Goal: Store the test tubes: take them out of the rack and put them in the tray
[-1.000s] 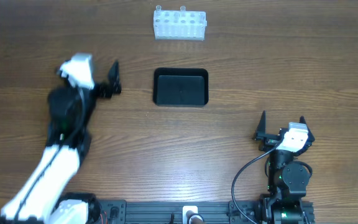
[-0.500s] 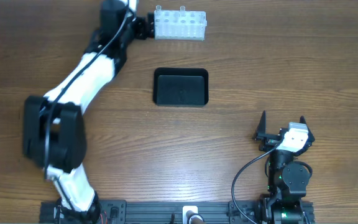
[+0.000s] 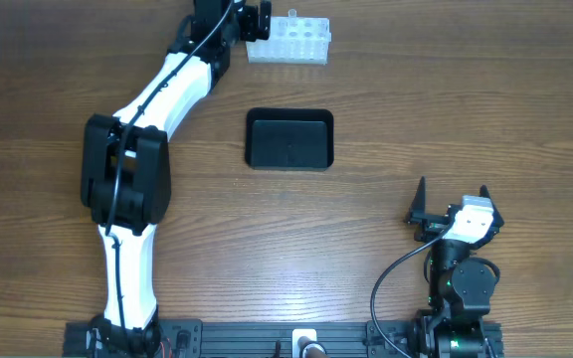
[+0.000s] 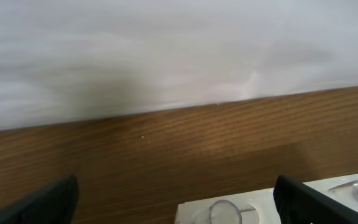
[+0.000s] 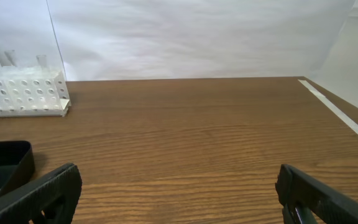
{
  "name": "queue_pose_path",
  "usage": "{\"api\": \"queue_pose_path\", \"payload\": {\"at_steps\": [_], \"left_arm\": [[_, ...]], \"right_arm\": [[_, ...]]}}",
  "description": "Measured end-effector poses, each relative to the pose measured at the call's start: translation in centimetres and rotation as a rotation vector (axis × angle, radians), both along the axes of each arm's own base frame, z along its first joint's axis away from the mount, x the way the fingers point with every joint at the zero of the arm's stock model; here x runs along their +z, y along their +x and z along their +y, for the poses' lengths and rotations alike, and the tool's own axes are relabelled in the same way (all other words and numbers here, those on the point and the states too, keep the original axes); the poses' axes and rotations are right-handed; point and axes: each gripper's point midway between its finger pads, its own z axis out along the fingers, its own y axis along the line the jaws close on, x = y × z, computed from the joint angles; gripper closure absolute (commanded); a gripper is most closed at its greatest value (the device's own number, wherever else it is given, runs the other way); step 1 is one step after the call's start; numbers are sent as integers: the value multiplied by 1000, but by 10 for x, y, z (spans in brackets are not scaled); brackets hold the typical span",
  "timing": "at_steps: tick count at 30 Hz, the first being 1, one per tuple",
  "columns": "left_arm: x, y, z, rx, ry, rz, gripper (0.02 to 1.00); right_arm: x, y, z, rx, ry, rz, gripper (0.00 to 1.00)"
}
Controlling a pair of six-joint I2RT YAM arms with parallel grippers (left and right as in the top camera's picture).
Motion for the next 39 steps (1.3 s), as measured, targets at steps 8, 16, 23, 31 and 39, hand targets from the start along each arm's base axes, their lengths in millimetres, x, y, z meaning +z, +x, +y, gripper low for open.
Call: {"api": "queue_pose_path", "payload": {"at_steps": [8,16,23,31,39], "left_arm": [[-17,-3,-10,-15,8,27,279],[-18,-4,-15,-19,2,29,371],[-21,-4,-15,-19,4,34,489],[-26,-4,-15,-18,3,42,625],[-26,-5,-18,-23,3,41,752]], "right_arm": [[0,0,0,0,0,0,7],[0,0,0,0,-1,0,9],[0,0,0,0,0,0,7],[0,0,0,0,0,0,9],[0,0,0,0,0,0,7]]}}
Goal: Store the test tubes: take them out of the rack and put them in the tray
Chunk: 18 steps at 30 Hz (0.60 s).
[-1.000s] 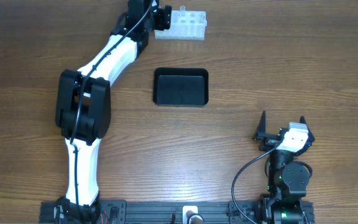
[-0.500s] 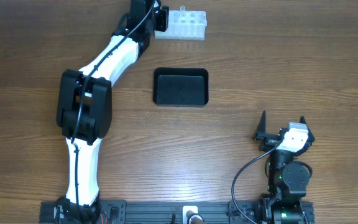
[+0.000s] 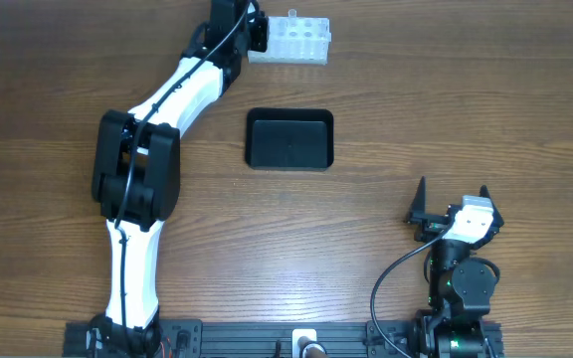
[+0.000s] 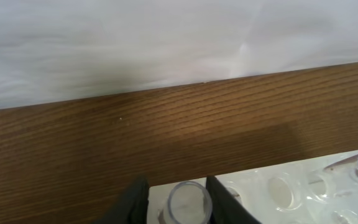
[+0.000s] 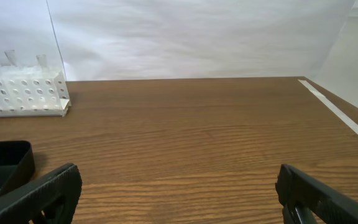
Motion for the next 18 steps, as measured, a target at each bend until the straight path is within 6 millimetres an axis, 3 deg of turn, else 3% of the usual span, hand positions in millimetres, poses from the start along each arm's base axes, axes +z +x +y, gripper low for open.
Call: {"api": "queue_pose_path", "payload": {"at_steps": [18], "left_arm": [[0,-1,-2,-1,2,-1,884]], "right_arm": [[0,0,0,0,0,0,7]]}}
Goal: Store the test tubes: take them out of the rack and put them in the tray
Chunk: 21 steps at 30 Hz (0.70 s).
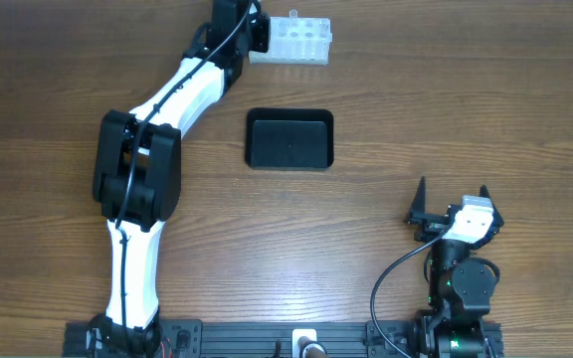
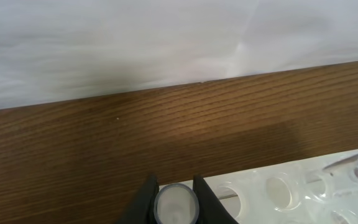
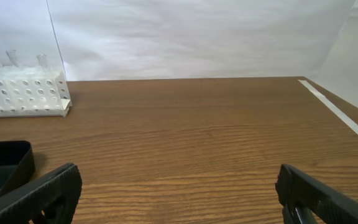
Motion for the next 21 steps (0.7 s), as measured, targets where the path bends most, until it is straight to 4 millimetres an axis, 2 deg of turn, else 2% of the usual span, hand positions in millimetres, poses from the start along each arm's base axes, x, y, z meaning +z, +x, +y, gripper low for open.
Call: {"api": "queue_pose_path", "payload": {"at_steps": [9,14,16,18,21], "left_arm": [[2,0,-2,-2,2,5,906],[16,0,-1,1,7,13,912],[27,-1,-1,0,5,5,912],[48,-3,-1,-3,5,-20,915],[99,-11,-1,-6,-5,-89,919]], "right_arm": [[0,0,0,0,0,0,9],[0,0,0,0,0,0,7],[0,0,0,0,0,0,7],[0,0,0,0,0,0,9],[0,0,0,0,0,0,7]]}}
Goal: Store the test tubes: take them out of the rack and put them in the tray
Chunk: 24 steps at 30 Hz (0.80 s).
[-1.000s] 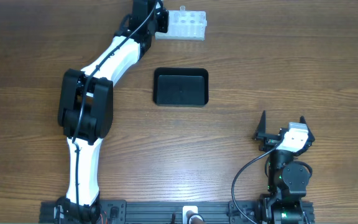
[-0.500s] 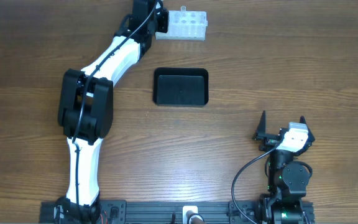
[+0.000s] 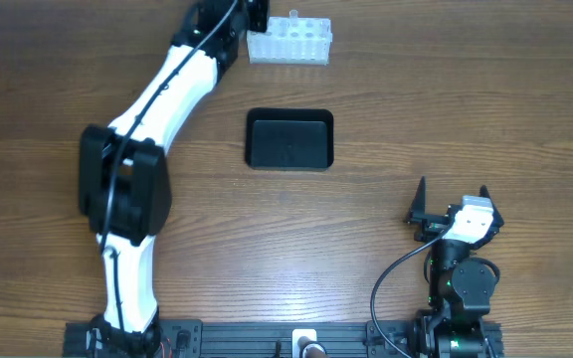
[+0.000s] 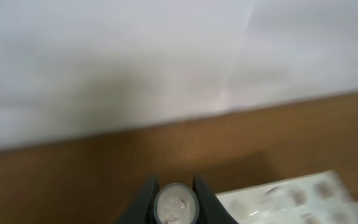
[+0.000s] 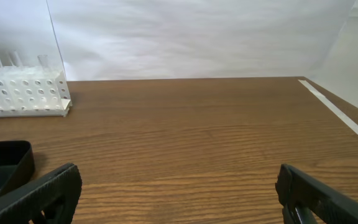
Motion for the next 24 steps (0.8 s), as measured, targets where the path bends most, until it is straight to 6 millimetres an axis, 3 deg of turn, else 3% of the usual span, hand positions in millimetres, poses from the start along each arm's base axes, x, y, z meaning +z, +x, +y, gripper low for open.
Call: {"api": "queue_pose_path", "payload": {"at_steps": [2,6,9,11,13,16,19,24], "left_arm": [[39,-13,0,-3,-9,-33,912],[104,-57,2,-14,-34,-34,912],[124,-94,6,9,-72,39,919],[116,-117,11,50,-87,138,917],[94,-135,15,105,-89,257,921],[42,-161,19,198,-54,453,917],[4,-174,12,241,-8,550,915],[-35,-183,-7,253,51,610,917]], "right_arm": [[0,0,0,0,0,0,7],[0,0,0,0,0,0,9],[0,0,0,0,0,0,7],[0,0,0,0,0,0,7],[0,0,0,0,0,0,9],[0,0,0,0,0,0,9],[0,0,0,0,1,0,7],[0,0,0,0,0,0,9]]}}
